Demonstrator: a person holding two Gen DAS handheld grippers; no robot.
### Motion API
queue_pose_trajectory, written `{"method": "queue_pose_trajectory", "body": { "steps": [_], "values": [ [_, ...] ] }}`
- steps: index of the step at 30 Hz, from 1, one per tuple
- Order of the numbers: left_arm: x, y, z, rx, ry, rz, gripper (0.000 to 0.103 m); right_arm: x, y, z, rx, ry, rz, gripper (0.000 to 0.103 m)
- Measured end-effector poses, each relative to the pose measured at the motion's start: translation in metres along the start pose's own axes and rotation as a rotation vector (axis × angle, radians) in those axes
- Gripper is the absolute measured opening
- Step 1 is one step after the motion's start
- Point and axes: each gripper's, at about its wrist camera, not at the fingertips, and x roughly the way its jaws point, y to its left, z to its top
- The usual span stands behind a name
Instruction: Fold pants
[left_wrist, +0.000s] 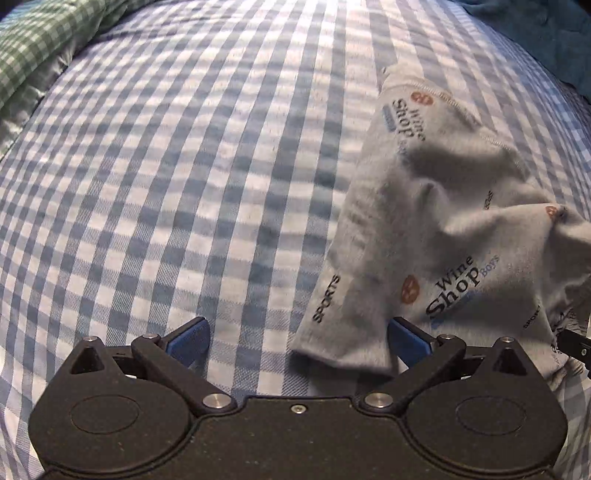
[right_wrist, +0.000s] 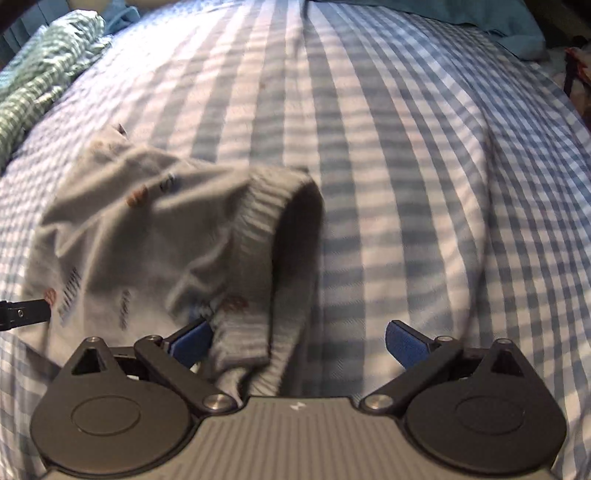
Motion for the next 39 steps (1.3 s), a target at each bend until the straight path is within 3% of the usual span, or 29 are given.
{"method": "queue_pose_trajectory", "body": {
  "steps": [6, 11, 17, 22, 27, 32, 39],
  "values": [
    [0.0, 0.006, -0.01, 0.075, -0.02, -0.012, 0.103, -0.002, -0.011, -0.028, 0.012, -0.029, -0.005, 0.103],
    [-0.006, 0.003, -0.004, 0.16, 0.038, -0.003, 0.102, -0.008, -0.007, -0.031, -0.046, -0.051, -0.01, 0.103],
    [-0.03, 0.002, 0.04, 0.122, -0.128, -0.078, 0.102, -0.037, -0.018, -0.022, -0.039, -0.21, 0.018, 0.103],
    [-0.008, -0.041, 0.098, 0.156, -0.198, -0.089, 0.102, -0.02, -0.019, 0.025, 0.002, -0.256, 0.008, 0.103],
    [0.039, -0.067, 0.141, 0.178, -0.126, 0.028, 0.103, 0.012, -0.029, 0.057, 0.04, -0.202, -0.073, 0.103],
    [0.054, -0.062, 0.144, 0.202, -0.147, -0.001, 0.103, 0.027, -0.043, 0.046, 0.01, -0.144, -0.1, 0.103],
    [0.051, -0.054, 0.139, 0.217, -0.184, -0.052, 0.103, 0.029, -0.051, 0.026, 0.022, -0.148, -0.087, 0.103]
  ]
}}
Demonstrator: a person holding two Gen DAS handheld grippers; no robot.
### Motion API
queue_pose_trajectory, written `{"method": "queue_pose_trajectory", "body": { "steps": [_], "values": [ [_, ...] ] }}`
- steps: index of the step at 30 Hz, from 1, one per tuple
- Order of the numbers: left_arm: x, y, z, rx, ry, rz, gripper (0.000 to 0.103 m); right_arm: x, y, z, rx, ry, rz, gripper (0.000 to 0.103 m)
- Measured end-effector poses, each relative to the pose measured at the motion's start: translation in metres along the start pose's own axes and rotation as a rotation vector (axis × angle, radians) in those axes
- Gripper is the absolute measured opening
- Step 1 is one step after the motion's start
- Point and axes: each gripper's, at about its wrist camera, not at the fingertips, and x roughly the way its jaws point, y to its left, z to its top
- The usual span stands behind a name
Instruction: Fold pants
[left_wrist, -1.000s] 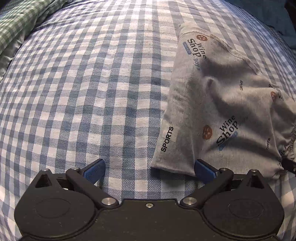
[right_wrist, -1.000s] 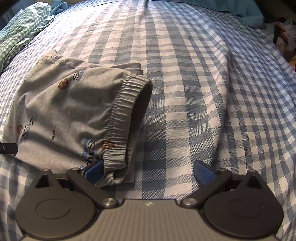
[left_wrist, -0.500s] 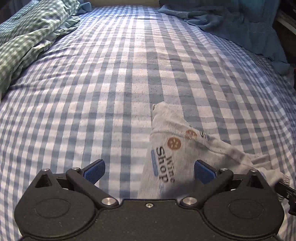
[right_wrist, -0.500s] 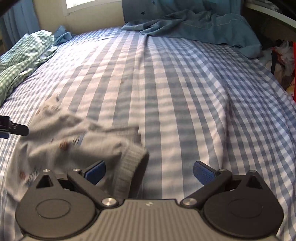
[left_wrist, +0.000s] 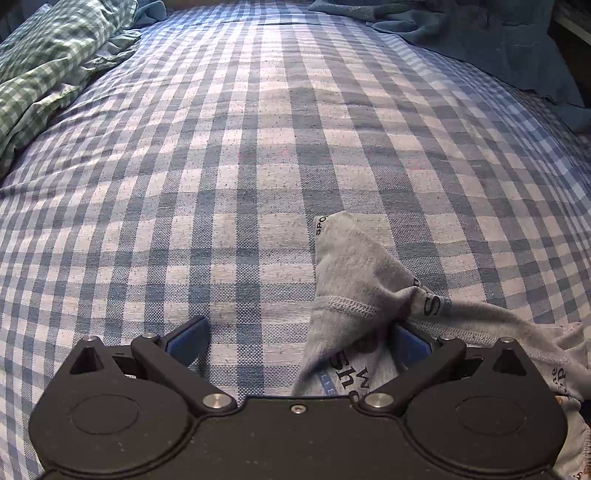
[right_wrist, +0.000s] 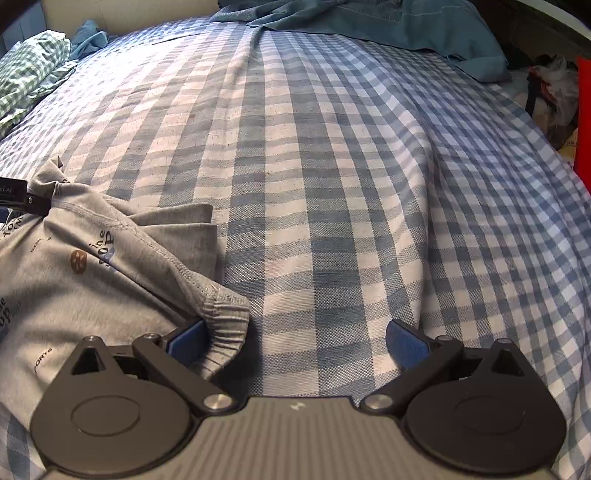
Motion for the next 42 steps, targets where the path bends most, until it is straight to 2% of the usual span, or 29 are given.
{"method": "queue_pose_trajectory", "body": {
  "steps": [3, 7, 10, 14, 16, 22, 28, 32, 42],
  "values": [
    [-0.015, 0.01, -0.002, -0.066, 0.02, -0.025, 0.102, -0.021, 0.006, 0.003, -0.029, -0.046, 0.022, 0.103],
    [-0.049, 0.018, -0.025, -0.104, -0.026, -0.082, 0.102, -0.05, 0.012, 0.0, -0.041, -0.105, 0.088, 0.103],
    [-0.061, 0.018, -0.055, -0.092, 0.004, -0.054, 0.102, -0.055, 0.026, -0.012, -0.074, -0.073, 0.121, 0.103],
    [-0.058, 0.021, -0.095, -0.089, 0.112, 0.021, 0.103, -0.05, 0.035, -0.038, -0.079, 0.043, 0.066, 0.103],
    [-0.062, 0.028, -0.109, -0.137, 0.106, 0.006, 0.103, -0.052, 0.031, -0.047, -0.05, 0.057, 0.073, 0.103],
    [-0.072, 0.035, -0.12, -0.242, 0.14, 0.015, 0.102, -0.058, 0.03, -0.05, -0.078, 0.048, 0.071, 0.103],
    [-0.082, 0.037, -0.136, -0.235, 0.155, 0.027, 0.103, -0.058, 0.026, -0.056, -0.074, 0.049, 0.082, 0.103],
    [-0.095, 0.034, -0.163, -0.232, 0.16, 0.033, 0.103, -0.059, 0.026, -0.058, -0.069, 0.051, 0.089, 0.103],
    [-0.11, 0.039, -0.172, -0.238, 0.191, 0.038, 0.102, -0.065, 0.021, -0.061, -0.051, 0.035, 0.131, 0.103]
  ]
}}
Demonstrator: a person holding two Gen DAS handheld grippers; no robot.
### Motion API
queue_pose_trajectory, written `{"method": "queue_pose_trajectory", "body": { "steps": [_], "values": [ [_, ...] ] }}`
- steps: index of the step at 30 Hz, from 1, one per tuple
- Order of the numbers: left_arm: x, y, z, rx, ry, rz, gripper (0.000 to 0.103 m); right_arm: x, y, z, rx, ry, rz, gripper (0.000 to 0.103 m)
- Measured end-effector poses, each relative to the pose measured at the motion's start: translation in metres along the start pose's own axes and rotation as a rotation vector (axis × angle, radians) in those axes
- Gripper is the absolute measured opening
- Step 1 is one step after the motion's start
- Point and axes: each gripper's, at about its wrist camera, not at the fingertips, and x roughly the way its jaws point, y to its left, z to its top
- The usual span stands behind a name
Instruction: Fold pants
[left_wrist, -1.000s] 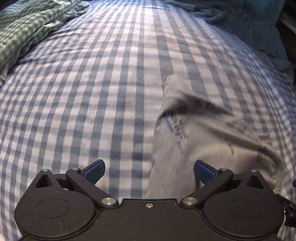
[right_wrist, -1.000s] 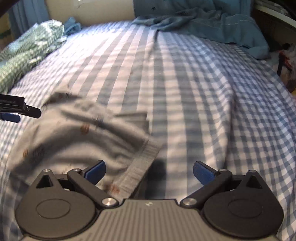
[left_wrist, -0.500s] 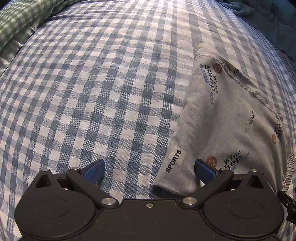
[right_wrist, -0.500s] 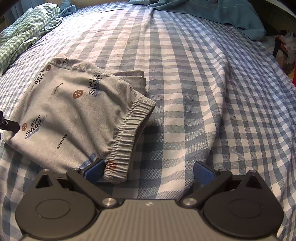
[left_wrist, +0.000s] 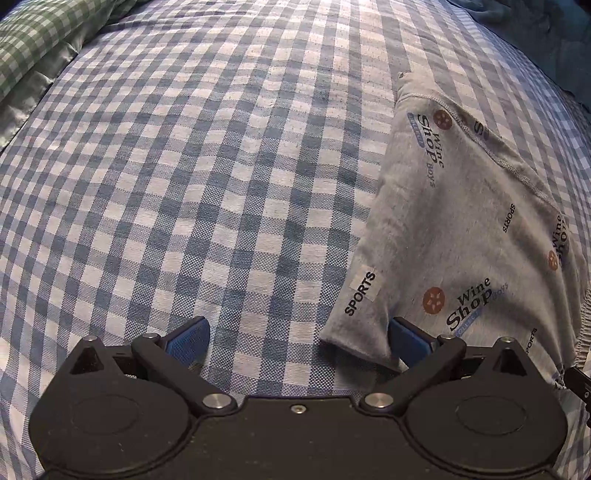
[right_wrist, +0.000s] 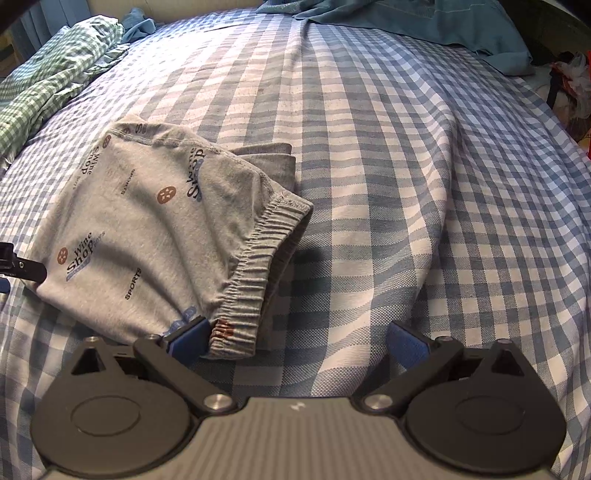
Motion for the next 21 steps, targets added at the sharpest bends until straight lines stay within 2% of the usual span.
{"method": "queue_pose_trajectory", "body": {
  "steps": [5, 8, 11, 17, 21],
  "values": [
    [-0.007, 0.009, -0.011, 0.01, 0.036, 0.014, 0.102, 0.0, -0.007, -0.005, 0.004, 0.025, 0.036, 0.103],
    [-0.014, 0.015, -0.023, 0.058, 0.064, 0.047, 0.102, -0.003, -0.011, -0.009, -0.005, 0.037, 0.043, 0.103],
    [-0.027, 0.023, -0.031, 0.085, 0.057, 0.061, 0.102, -0.012, -0.02, -0.011, -0.004, 0.005, 0.049, 0.103],
    [-0.051, 0.027, -0.016, 0.01, -0.038, -0.041, 0.102, -0.012, -0.029, 0.019, -0.067, -0.084, 0.087, 0.103],
    [-0.047, 0.0, 0.006, 0.037, -0.079, -0.095, 0.102, 0.011, -0.024, 0.061, -0.131, -0.107, 0.129, 0.103]
  ]
}}
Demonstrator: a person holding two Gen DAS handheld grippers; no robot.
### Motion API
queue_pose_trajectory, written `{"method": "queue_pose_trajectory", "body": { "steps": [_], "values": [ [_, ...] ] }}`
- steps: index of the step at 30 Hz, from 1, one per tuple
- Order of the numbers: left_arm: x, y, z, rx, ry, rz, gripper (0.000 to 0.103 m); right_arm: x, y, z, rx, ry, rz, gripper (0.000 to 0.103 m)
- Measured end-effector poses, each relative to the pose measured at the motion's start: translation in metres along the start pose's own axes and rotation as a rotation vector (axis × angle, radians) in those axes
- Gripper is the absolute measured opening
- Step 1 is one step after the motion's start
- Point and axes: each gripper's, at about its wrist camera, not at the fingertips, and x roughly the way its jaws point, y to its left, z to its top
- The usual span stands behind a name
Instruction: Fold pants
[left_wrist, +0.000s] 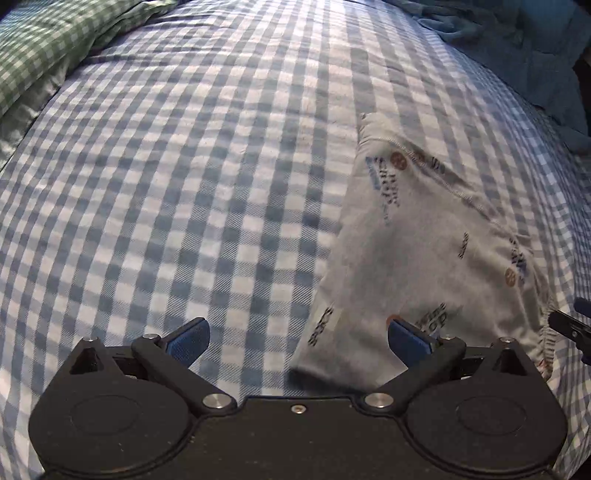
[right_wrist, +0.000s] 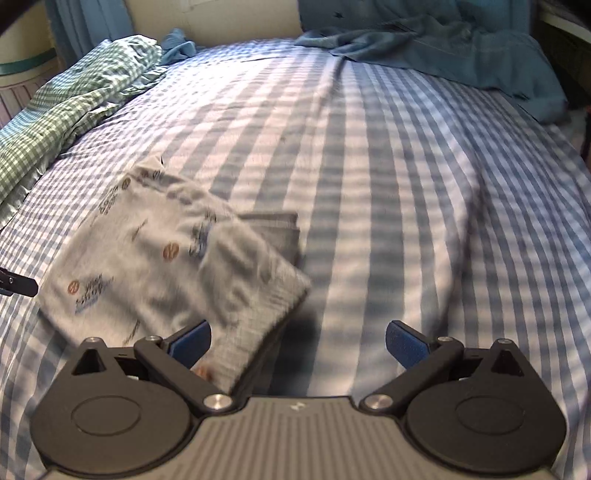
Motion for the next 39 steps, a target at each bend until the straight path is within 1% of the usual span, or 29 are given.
{"method": "queue_pose_trajectory", "body": {
  "steps": [4, 8, 11, 12, 14, 16, 19, 24, 29, 35, 39],
  "values": [
    [0.014, -0.022, 0.015, 0.047, -0.009, -0.046, 0.102, 0.037, -0.008, 0.035, -0.022, 0.056, 0.175, 0.103],
    [0.032, -0.039, 0.022, 0.084, 0.002, -0.063, 0.102, 0.065, -0.02, 0.054, -0.016, 0.123, 0.277, 0.103],
    [0.046, -0.046, 0.022, 0.109, 0.027, -0.055, 0.102, 0.081, -0.029, 0.058, 0.014, 0.189, 0.344, 0.103],
    [0.049, -0.046, 0.02, 0.111, 0.039, -0.051, 0.102, 0.084, -0.031, 0.059, 0.011, 0.195, 0.355, 0.103],
    [0.059, -0.041, 0.018, 0.103, 0.05, -0.047, 0.102, 0.084, -0.033, 0.058, -0.014, 0.188, 0.37, 0.103],
    [0.058, -0.039, 0.014, 0.116, 0.02, -0.049, 0.102, 0.084, -0.034, 0.058, -0.028, 0.18, 0.377, 0.103],
    [0.057, -0.037, 0.01, 0.143, 0.002, -0.041, 0.102, 0.081, -0.036, 0.053, -0.037, 0.151, 0.381, 0.103],
    [0.055, -0.036, 0.008, 0.177, -0.014, -0.033, 0.102, 0.08, -0.038, 0.048, 0.021, 0.111, 0.385, 0.103],
    [0.057, -0.041, 0.002, 0.173, -0.006, -0.017, 0.102, 0.081, -0.043, 0.048, 0.088, 0.098, 0.381, 0.103],
    [0.06, -0.048, 0.007, 0.173, 0.002, -0.012, 0.103, 0.081, -0.039, 0.047, 0.095, 0.096, 0.367, 0.103],
    [0.063, -0.044, 0.014, 0.176, 0.016, -0.017, 0.103, 0.081, -0.037, 0.048, 0.104, 0.1, 0.361, 0.103]
  ]
}}
